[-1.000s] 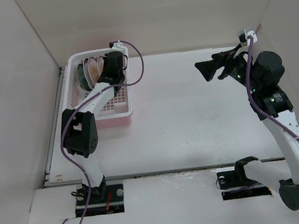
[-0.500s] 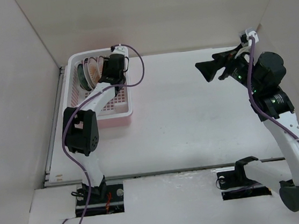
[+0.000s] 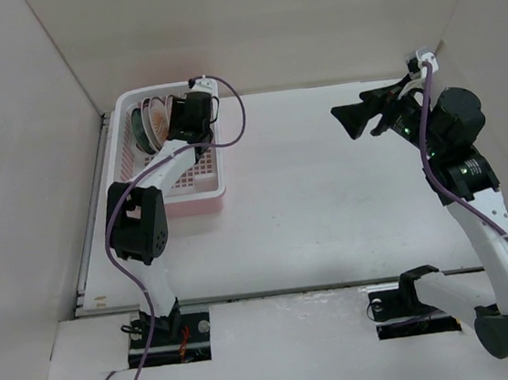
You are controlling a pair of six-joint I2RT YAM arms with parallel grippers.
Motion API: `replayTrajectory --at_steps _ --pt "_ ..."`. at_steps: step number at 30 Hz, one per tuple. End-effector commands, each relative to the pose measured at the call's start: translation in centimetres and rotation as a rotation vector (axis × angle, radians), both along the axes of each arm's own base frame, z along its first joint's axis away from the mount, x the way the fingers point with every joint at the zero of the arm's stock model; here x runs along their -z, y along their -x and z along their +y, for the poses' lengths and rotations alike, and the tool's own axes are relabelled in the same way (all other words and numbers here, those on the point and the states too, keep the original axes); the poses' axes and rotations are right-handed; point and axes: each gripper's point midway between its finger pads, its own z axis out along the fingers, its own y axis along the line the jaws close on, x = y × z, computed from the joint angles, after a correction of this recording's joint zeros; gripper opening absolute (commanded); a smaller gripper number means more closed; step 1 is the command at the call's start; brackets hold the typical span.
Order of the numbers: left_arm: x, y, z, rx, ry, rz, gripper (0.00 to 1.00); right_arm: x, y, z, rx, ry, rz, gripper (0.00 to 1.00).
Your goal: Load the plates into the dish rack
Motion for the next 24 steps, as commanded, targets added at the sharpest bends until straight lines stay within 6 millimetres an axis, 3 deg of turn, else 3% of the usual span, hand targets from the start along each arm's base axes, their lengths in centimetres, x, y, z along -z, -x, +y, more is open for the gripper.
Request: replayTrajectory --at_steps 1,3,6,7,10,11,13,14,17,18,20,21,22,23,24 --pt "-6.3 0.3 -0.4 0.001 0.06 -0.12 0.54 -1.1 -0.1 0.1 -0.009 -0.013 -0.047 1.0" --pt "-8.1 0.6 -0.7 0.0 0.069 -0.156 0.65 -1.1 -0.1 0.1 -0.009 -0.013 -0.047 1.0" --pt "-11.2 1.7 -1.2 0.011 0.089 -0.211 0.95 -0.8 -0.3 0.2 -0.018 -0.01 -0.038 1.0" --pt "-13.2 2.2 -1.0 0.011 0.105 -0.25 1.0 -0.8 -0.3 0.2 -0.018 -0.01 -0.038 1.0" --pt "-16.4 3.2 -0.7 0.005 0.152 -0.318 1.0 -0.9 -0.5 0.3 -0.018 -0.01 -0.038 1.0" --pt "-18.8 4.3 -0.8 0.014 0.179 -0.361 1.0 -0.9 -0.5 0.3 -0.018 -0.01 -0.038 1.0" --pt "-21.4 5.6 -1.3 0.041 0.232 -0.401 1.0 -0.9 -0.5 0.3 -0.018 -0.01 -0.038 1.0" --pt "-23.5 6.9 -1.4 0.062 0.253 -0.438 1.0 -0.9 -0.5 0.3 -0.018 -0.01 -0.038 1.0" --pt "-26.1 9.8 -2.3 0.077 0.283 -0.475 1.0 -0.4 -0.7 0.3 -0.018 -0.007 -0.019 1.0" --pt "-28.4 11.9 -2.5 0.089 0.324 -0.518 1.0 -0.8 -0.7 0.2 -0.009 -0.01 -0.029 1.0" --pt "-29.6 14.0 -1.9 0.061 0.438 -0.548 1.0 -0.9 -0.6 -0.4 0.025 -0.001 -0.015 1.0" --pt "-31.0 16.7 -0.5 0.052 0.497 -0.57 1.0 -0.8 -0.6 -0.7 0.043 0.011 -0.009 1.0" --pt "-31.3 18.1 0.1 0.045 0.542 -0.585 1.0 -0.8 -0.4 -1.2 0.065 0.024 0.013 1.0" --pt "-29.8 18.9 0.1 0.064 0.557 -0.557 1.0 -0.7 -0.5 -1.6 0.09 0.038 0.022 1.0" --pt "-29.5 20.2 0.8 0.06 0.578 -0.561 1.0 -1.0 -0.4 -2.5 0.142 0.036 0.028 1.0"
